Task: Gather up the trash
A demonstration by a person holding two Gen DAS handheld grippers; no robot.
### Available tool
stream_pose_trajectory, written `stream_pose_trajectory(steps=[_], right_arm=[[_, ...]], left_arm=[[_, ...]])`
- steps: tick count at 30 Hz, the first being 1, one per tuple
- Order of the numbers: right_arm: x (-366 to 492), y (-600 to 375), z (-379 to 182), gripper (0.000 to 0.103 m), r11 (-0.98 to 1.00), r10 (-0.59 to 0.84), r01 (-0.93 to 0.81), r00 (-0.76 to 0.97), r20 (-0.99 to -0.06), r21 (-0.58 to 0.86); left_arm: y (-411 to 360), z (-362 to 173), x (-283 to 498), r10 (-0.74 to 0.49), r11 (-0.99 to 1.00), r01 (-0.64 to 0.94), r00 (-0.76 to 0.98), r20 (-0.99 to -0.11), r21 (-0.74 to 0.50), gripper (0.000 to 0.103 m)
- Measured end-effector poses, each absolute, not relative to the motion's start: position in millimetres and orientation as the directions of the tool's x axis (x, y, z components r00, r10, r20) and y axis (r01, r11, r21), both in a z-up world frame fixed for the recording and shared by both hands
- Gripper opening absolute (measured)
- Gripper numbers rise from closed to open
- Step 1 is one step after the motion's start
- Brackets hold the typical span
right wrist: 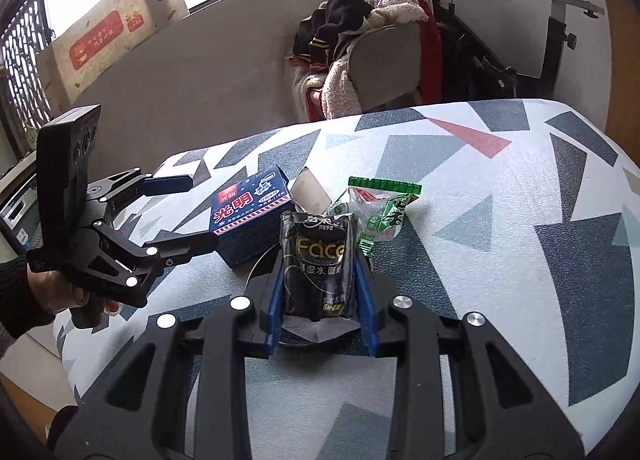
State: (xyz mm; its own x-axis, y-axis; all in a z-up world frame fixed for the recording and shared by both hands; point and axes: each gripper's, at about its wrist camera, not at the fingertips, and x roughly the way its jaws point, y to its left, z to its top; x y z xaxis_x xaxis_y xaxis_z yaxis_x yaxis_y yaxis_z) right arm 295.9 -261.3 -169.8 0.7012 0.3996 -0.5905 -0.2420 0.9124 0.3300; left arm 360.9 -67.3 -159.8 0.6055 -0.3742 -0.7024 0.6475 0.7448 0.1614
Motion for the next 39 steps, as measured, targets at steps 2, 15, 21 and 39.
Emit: stream_pose_trajectory(steps=[2,15,21,39], right_arm=[[298,-262,-171,0.033,0.910,0.405,-0.246,0.696,-0.593,0.333],[298,-261,-170,0.033,0.903,0.423,-0.267,0.688,-0.589,0.336],[295,-257,-169,0.033,0.906,0.419,-0.282,0.691,-0.589,0.315],[271,-221,-149,0.033,0.943,0.309,-0.313,0.705,-0.638,0.110]], left_arm=[[-77,-161,362,-0.376,0.709,0.669,0.624,-0.685,0.220,0.097],[-95,-200,415,-0.289,0.736,0.663,0.487,-0.824,0.133,0.097],[-67,-185,404,-0.310,0.840,0.543,0.493,-0.813,0.010,0.080],[11,-147,220,-0.337,0.937,0.287,0.586,-0.737,-0.200,0.078]])
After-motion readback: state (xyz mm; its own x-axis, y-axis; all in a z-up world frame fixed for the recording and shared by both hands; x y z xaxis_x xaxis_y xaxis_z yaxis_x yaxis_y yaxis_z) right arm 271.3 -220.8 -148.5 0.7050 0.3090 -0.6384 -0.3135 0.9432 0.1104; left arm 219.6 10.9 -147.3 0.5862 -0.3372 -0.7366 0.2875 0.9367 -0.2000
